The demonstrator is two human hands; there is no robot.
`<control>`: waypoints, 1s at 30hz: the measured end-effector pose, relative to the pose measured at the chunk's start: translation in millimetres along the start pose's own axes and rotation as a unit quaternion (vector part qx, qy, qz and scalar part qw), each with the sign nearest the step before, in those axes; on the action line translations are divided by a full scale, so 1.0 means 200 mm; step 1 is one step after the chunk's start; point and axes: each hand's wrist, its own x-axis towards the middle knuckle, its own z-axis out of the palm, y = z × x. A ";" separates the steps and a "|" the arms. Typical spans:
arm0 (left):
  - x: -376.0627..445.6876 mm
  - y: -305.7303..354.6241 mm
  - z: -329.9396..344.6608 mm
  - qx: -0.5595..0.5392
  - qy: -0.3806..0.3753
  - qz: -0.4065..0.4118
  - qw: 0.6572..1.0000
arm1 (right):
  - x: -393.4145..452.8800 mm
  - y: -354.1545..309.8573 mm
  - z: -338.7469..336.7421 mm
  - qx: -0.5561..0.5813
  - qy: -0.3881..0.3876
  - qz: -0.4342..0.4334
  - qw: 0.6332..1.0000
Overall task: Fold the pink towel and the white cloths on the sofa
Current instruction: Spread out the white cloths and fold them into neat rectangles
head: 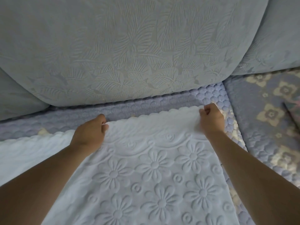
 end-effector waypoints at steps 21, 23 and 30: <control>-0.02 -0.54 -0.22 0.277 -0.061 -0.040 0.958 | -0.05 -0.06 0.06 -0.039 0.030 0.017 0.999; -0.01 -0.58 -0.22 0.281 -0.006 -0.043 0.959 | -0.05 -0.06 0.08 -0.053 0.040 0.016 0.998; -0.35 -0.21 0.06 0.172 0.117 0.023 0.978 | -0.04 -0.04 0.07 -0.039 0.040 0.010 0.998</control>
